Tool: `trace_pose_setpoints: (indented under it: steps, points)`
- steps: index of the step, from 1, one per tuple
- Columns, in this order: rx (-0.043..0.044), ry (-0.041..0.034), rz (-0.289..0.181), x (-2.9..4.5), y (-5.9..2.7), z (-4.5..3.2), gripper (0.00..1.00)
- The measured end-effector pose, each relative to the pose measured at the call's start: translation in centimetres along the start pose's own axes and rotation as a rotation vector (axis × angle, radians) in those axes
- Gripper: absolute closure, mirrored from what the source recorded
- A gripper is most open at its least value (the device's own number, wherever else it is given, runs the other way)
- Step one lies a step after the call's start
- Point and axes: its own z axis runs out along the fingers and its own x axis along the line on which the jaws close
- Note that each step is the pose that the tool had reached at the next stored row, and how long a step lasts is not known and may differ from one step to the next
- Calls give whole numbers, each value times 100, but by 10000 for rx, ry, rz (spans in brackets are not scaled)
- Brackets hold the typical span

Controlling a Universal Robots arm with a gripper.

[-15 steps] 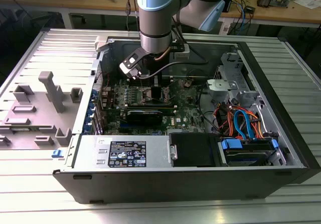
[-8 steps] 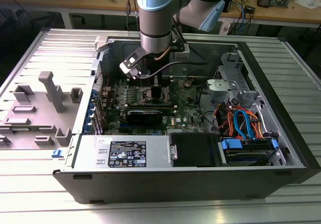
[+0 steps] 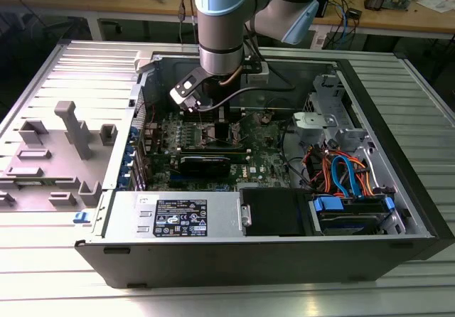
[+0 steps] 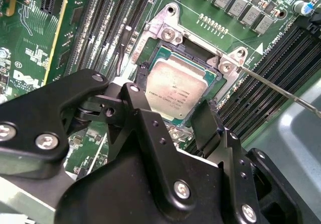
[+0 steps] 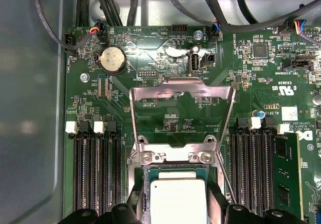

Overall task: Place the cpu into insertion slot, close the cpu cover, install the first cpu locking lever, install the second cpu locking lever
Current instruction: 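Place the cpu into insertion slot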

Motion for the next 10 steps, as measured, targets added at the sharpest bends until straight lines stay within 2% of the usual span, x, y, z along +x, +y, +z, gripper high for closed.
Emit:
trace_pose_setpoints:
  steps: [10]
  points:
    - [3,0,2,-9,-11,-6,38]
